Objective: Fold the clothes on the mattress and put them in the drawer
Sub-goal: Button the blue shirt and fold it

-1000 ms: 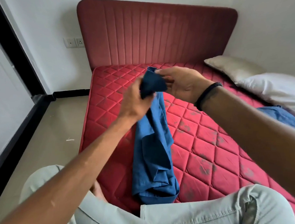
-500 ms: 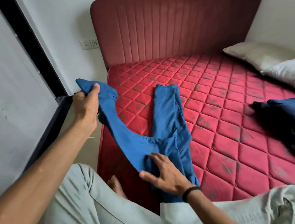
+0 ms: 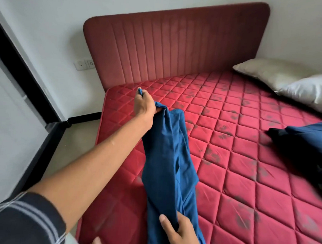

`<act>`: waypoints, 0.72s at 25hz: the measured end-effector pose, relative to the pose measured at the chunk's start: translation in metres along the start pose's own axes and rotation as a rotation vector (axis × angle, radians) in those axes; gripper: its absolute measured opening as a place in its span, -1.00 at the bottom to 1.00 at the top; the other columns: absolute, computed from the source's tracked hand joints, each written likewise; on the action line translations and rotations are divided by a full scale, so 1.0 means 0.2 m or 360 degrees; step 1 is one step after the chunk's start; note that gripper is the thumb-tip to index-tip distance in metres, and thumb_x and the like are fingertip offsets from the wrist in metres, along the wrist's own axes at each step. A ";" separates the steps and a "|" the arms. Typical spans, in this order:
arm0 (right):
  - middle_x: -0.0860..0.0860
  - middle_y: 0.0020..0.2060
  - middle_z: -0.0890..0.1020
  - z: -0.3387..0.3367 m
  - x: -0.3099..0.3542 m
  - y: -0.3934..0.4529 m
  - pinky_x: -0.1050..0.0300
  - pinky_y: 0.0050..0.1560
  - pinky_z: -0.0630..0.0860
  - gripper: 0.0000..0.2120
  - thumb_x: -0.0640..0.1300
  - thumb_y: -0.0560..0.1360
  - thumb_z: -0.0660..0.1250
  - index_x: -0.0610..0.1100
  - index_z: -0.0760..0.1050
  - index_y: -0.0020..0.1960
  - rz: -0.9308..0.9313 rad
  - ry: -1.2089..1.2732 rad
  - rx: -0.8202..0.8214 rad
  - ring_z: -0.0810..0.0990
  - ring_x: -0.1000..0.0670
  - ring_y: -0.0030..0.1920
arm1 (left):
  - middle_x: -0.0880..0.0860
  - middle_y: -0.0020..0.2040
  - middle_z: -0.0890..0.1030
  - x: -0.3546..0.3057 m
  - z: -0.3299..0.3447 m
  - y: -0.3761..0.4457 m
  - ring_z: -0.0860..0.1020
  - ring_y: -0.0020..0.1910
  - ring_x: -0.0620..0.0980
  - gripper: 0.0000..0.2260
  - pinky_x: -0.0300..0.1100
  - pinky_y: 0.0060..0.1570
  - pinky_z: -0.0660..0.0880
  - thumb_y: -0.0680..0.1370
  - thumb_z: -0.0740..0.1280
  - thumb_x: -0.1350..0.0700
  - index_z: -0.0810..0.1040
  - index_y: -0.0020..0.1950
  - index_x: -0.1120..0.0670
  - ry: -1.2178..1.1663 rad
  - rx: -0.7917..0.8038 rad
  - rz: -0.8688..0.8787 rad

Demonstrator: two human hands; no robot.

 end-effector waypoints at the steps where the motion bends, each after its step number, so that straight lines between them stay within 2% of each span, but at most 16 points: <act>1: 0.20 -0.03 0.75 -0.02 -0.02 0.01 0.20 0.21 0.56 -0.81 0.08 0.58 0.41 0.10 0.70 0.15 0.0089 0.0148 -0.0060 0.68 0.17 0.14 | 0.08 0.12 0.60 0.08 0.10 0.08 0.64 0.14 0.20 -0.36 0.17 0.21 0.58 0.42 0.06 -0.31 0.50 0.38 -0.03 0.0058 0.0033 -0.0027; 3: 0.10 -0.07 0.77 -0.05 -0.06 0.02 0.17 0.16 0.58 -0.73 0.17 0.52 0.38 0.08 0.74 0.09 0.0237 0.0364 -0.0156 0.71 0.12 0.08 | 0.07 0.03 0.59 0.19 0.26 0.13 0.65 0.11 0.21 -0.40 0.17 0.20 0.59 0.48 0.04 -0.26 0.50 0.38 0.02 0.0112 0.0104 -0.0027; 4: 0.06 -0.08 0.77 -0.05 -0.07 0.02 0.16 0.14 0.58 -0.74 0.15 0.54 0.37 0.09 0.75 0.08 0.0287 0.0455 -0.0171 0.71 0.12 0.05 | 0.08 0.03 0.59 0.26 0.33 0.16 0.65 0.11 0.22 -0.41 0.17 0.20 0.59 0.50 0.04 -0.24 0.50 0.38 0.04 0.0145 0.0122 -0.0031; 6: 0.01 -0.05 0.77 -0.07 -0.10 0.03 0.15 0.15 0.56 -0.78 0.06 0.60 0.34 0.08 0.75 0.09 0.0378 0.0601 -0.0165 0.70 0.11 0.05 | 0.14 0.16 0.63 0.50 0.47 0.30 0.66 0.14 0.21 -0.34 0.16 0.20 0.59 0.45 0.02 -0.27 0.48 0.42 0.03 0.0200 0.0188 -0.0095; 8: -0.04 0.05 0.76 -0.09 -0.13 0.05 0.11 0.28 0.54 -0.74 -0.03 0.62 0.31 -0.04 0.72 0.18 0.0399 0.0778 -0.0146 0.69 0.04 0.16 | 0.15 0.29 0.60 0.71 0.57 0.38 0.63 0.20 0.19 -0.27 0.17 0.23 0.58 0.42 0.03 -0.29 0.45 0.48 0.01 0.0294 0.0229 -0.0174; 10: -0.07 0.16 0.72 -0.11 -0.14 0.08 0.05 0.37 0.51 -0.73 -0.12 0.63 0.33 -0.12 0.64 0.29 0.0406 0.0948 -0.0165 0.64 -0.02 0.28 | 0.08 0.39 0.51 0.78 0.62 0.32 0.58 0.24 0.17 -0.30 0.19 0.22 0.59 0.50 0.10 -0.30 0.31 0.59 -0.05 0.0406 0.0401 -0.0251; 12: 0.01 0.10 0.74 -0.13 -0.15 0.09 0.24 0.22 0.57 -0.76 -0.23 0.62 0.35 -0.05 0.60 0.26 0.0470 0.1131 -0.0241 0.67 0.07 0.22 | 0.03 0.49 0.40 0.80 0.63 0.22 0.55 0.26 0.17 -0.23 0.14 0.22 0.60 0.50 0.21 -0.41 0.14 0.65 -0.16 0.0609 0.0662 -0.0321; 13: 0.07 0.04 0.76 -0.13 -0.18 0.09 0.33 0.09 0.59 -0.77 -0.22 0.58 0.40 -0.01 0.58 0.21 0.0504 0.1181 -0.0262 0.69 0.15 0.13 | 0.03 0.53 0.38 0.80 0.61 0.20 0.53 0.31 0.16 -0.15 0.12 0.29 0.56 0.43 0.23 -0.49 0.13 0.65 -0.18 0.0800 0.0770 -0.0245; 14: 0.09 0.04 0.75 -0.12 -0.18 0.10 0.36 0.04 0.59 -0.71 -0.12 0.52 0.50 -0.01 0.58 0.21 0.0506 0.1204 -0.0273 0.69 0.18 0.12 | 0.06 0.54 0.38 0.81 0.57 0.19 0.49 0.38 0.15 -0.10 0.11 0.39 0.47 0.39 0.23 -0.53 0.18 0.64 -0.16 0.1070 0.0875 -0.0080; 16: 0.01 0.18 0.72 -0.11 -0.20 0.10 0.28 0.15 0.58 -0.33 0.11 0.31 0.65 -0.08 0.54 0.33 0.0508 0.1222 -0.0229 0.66 0.09 0.24 | 0.13 0.55 0.35 0.86 0.47 0.18 0.35 0.52 0.15 -0.14 0.04 0.53 0.25 0.42 0.17 -0.50 0.26 0.62 -0.08 0.1638 0.1048 0.0377; 17: -0.02 0.21 0.71 -0.11 -0.21 0.10 0.27 0.16 0.58 -0.24 0.15 0.26 0.66 -0.13 0.53 0.35 0.0508 0.1205 -0.0231 0.65 0.05 0.26 | 0.15 0.58 0.31 0.89 0.42 0.16 0.28 0.56 0.17 -0.17 0.00 0.56 0.18 0.46 0.17 -0.46 0.25 0.63 -0.05 0.1851 0.1180 0.0574; 18: -0.05 0.20 0.71 -0.11 -0.21 0.10 0.28 0.14 0.58 -0.26 0.13 0.28 0.65 -0.15 0.54 0.34 0.0519 0.1201 -0.0245 0.65 0.03 0.27 | 0.15 0.60 0.25 0.94 0.38 0.18 0.23 0.58 0.18 -0.21 -0.01 0.57 0.13 0.52 0.20 -0.41 0.22 0.64 -0.02 0.1957 0.1265 0.0603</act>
Point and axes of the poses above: each hand's wrist, its own y-axis towards the middle knuckle, its own z-axis out of the palm, x = y × z, the point moved 5 cm from there along y, towards the middle knuckle
